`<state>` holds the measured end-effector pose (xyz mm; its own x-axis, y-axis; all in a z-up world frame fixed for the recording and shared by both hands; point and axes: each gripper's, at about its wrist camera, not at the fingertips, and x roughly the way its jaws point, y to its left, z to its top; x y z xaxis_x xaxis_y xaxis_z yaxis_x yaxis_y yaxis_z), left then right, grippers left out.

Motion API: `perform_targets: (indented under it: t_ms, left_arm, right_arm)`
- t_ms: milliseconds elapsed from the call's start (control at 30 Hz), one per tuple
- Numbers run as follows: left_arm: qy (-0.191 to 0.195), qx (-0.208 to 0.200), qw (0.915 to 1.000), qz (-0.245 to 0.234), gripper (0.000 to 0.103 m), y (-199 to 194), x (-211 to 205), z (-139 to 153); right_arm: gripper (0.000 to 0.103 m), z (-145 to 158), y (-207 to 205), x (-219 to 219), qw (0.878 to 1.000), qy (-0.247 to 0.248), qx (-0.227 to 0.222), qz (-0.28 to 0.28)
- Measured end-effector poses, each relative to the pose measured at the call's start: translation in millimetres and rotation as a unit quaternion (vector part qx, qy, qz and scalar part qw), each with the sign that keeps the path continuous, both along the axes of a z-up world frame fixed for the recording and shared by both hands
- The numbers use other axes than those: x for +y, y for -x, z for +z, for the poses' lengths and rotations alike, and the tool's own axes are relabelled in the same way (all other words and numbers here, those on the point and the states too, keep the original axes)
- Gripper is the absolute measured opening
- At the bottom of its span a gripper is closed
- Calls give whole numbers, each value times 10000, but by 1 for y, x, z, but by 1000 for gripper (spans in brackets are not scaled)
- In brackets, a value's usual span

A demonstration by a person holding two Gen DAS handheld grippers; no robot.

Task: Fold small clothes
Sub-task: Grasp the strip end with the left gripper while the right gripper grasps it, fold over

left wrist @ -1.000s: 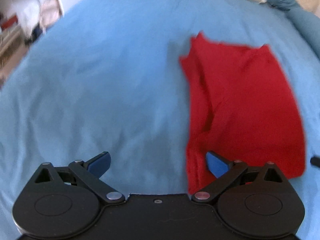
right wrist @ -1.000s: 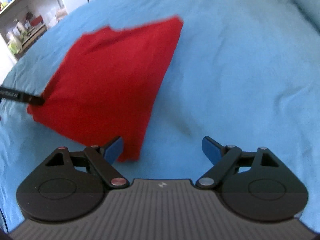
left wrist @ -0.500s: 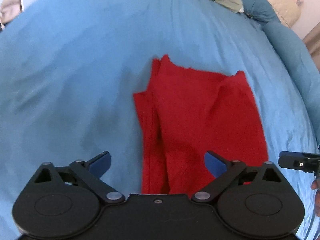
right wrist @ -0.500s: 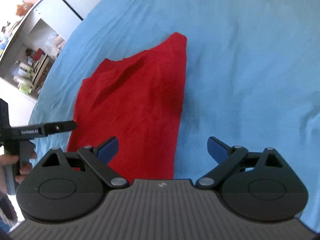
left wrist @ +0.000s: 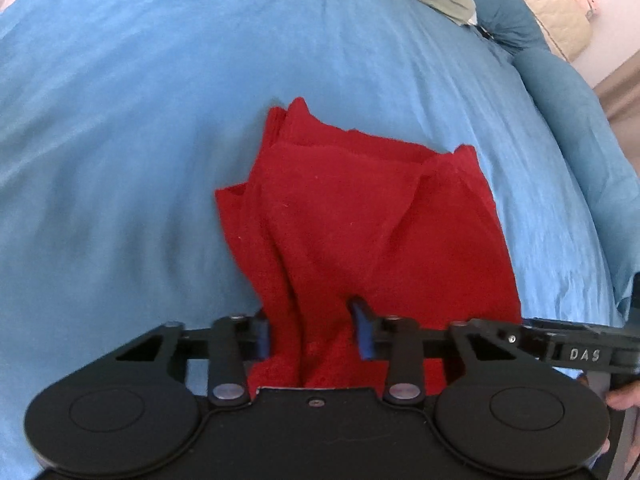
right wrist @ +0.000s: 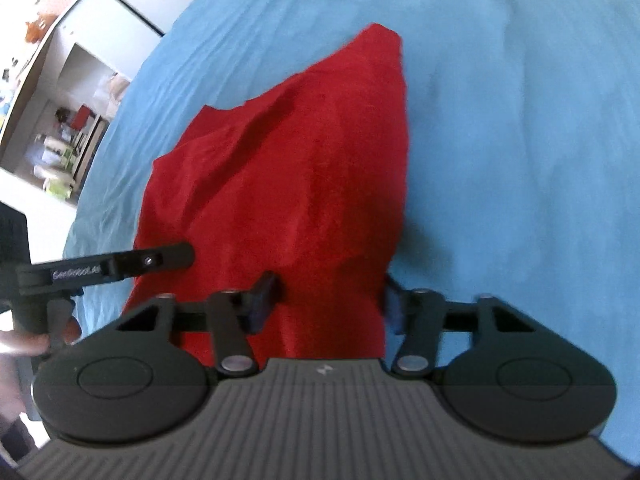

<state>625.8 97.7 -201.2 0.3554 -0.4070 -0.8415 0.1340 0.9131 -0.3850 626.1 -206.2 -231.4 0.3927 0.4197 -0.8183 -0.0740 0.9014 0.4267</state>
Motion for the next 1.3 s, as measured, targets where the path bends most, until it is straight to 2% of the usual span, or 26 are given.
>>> perform_targets:
  t_ms: [33,100,233,333,500,667,800,1000,1133,1300]
  left_arm:
    - [-6,-18,10000,35,30,1,0,3]
    - [-63,-124,9999,37,28,4,-4,8]
    - [-230,-385,9990,-45,26,13,-16,28]
    - [-175,-493,9986,-94,25,25,-25,49]
    - [-275,-776,9960,-354,25,67,-50,92]
    - [-232,-613,9967,-472,26,125,-85,104]
    - [-417,-494,9964,-543,26,166,-113,91]
    - [-819,-303,9948,-525,26,208,-143,47]
    - [-1207,-350,9906,-538,28,218,-155,26]
    - [-1358,-426,9881,-585,29,216,-160,24]
  right_arm:
    - [45,4,2,1,10000,41,-57,30]
    - [42,14,5,7,9997,160,-189,73]
    - [40,35,16,11,9987,215,-458,82]
    - [40,57,34,5,9980,215,-600,10]
    - [40,101,84,-18,9971,205,-737,-51]
    - [40,129,146,-40,9968,389,-686,-83]
    - [40,120,189,-56,9972,442,-599,-13]
    - [40,63,227,-83,9991,234,-297,-203]
    - [41,28,238,-98,9989,202,-209,-376]
    - [42,18,240,-100,9985,126,-244,-467]
